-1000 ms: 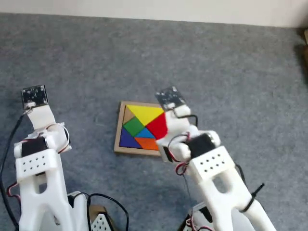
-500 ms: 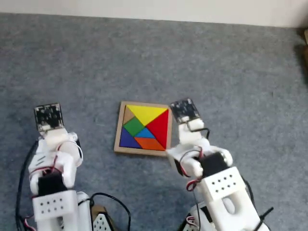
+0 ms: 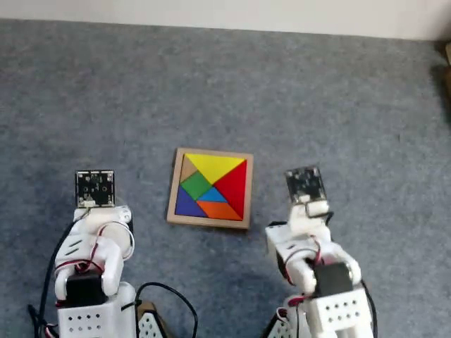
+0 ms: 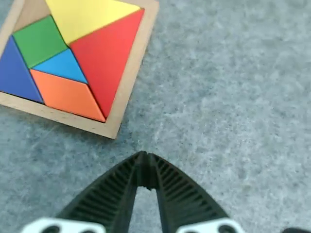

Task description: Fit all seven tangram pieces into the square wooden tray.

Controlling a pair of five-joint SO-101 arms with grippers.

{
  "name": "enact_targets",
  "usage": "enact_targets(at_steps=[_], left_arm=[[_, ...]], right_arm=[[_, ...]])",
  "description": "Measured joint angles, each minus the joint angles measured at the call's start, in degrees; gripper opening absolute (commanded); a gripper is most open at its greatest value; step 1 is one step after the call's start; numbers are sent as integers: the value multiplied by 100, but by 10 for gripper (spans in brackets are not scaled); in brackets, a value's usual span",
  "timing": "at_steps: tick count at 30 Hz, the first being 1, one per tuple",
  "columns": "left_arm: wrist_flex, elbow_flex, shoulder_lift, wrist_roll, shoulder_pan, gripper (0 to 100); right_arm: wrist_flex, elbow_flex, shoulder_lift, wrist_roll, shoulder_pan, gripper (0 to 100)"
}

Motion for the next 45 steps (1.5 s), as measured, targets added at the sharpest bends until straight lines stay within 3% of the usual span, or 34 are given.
enact_targets(at_steps=[9,26,30,45], left_arm=[[0,176,0,-18,9,7],[-44,756,0,-18,211,7],[-53,774,0,-35,211,7],[1512,774,0,-26,211,6]], right_arm=[[18,1495,-2022,0,484,9],[18,1714,-2013,0,519,9],[431,1714,-2013,0,519,8],[607,1714,-2013,0,519,6]])
